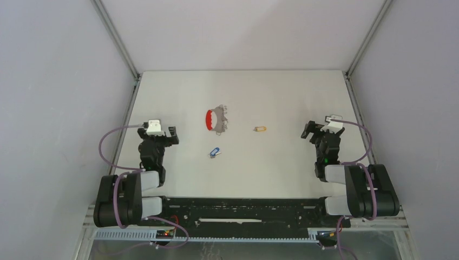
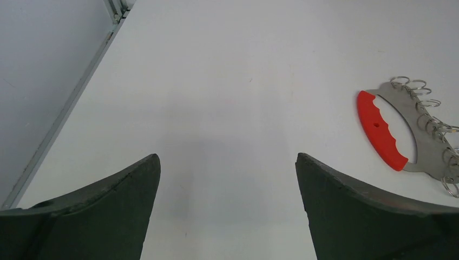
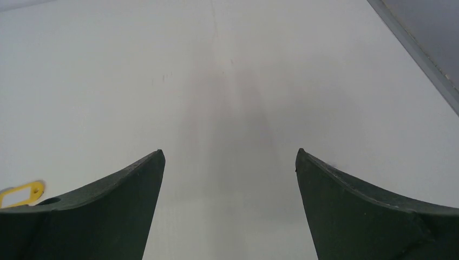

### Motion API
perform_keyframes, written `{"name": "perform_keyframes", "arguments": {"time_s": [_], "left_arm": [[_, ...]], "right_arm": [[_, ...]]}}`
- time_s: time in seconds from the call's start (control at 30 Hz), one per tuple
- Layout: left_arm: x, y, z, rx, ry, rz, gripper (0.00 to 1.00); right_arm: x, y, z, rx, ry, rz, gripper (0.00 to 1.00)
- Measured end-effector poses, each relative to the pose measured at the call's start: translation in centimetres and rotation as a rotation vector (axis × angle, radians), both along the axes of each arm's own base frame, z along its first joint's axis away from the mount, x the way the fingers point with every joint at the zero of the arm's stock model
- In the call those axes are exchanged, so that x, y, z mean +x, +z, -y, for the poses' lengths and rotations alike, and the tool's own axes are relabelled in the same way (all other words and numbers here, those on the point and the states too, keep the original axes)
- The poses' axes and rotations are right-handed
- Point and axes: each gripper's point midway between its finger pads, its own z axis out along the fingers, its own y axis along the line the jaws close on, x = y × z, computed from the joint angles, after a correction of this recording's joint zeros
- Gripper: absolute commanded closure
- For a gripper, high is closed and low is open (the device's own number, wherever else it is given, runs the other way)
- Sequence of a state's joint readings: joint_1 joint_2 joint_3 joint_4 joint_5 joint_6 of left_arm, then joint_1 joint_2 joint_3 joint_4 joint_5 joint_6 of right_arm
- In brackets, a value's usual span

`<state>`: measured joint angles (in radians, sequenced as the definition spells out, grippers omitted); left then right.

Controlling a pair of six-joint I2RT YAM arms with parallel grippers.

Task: Put the keys on the keyring

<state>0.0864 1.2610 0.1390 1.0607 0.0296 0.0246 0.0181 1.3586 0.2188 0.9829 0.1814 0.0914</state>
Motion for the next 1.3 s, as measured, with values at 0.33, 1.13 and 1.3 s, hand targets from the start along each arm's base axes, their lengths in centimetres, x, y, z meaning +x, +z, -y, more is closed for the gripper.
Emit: {"name": "perform_keyframes", "arguments": {"time_s": [0.33, 1.13, 1.3], "left_arm": [[0.0, 0.0, 0.0, 0.0, 0.0, 0.0, 0.0], [3.8, 4.5, 12.3, 0.177, -0.418, -0.595, 0.0], [6.2, 2.2, 16.1, 0.256, -0.452, -0.709, 0.06]], "right_arm": [[0.0, 0.0, 0.0, 0.0, 0.001, 0.0, 0.0], [-0.6, 10.7, -10.9, 0.524, 0.304, -0.089, 0.05], [-2.0, 11.6, -14.3, 0.449, 0.364, -0.111, 0.07]]}}
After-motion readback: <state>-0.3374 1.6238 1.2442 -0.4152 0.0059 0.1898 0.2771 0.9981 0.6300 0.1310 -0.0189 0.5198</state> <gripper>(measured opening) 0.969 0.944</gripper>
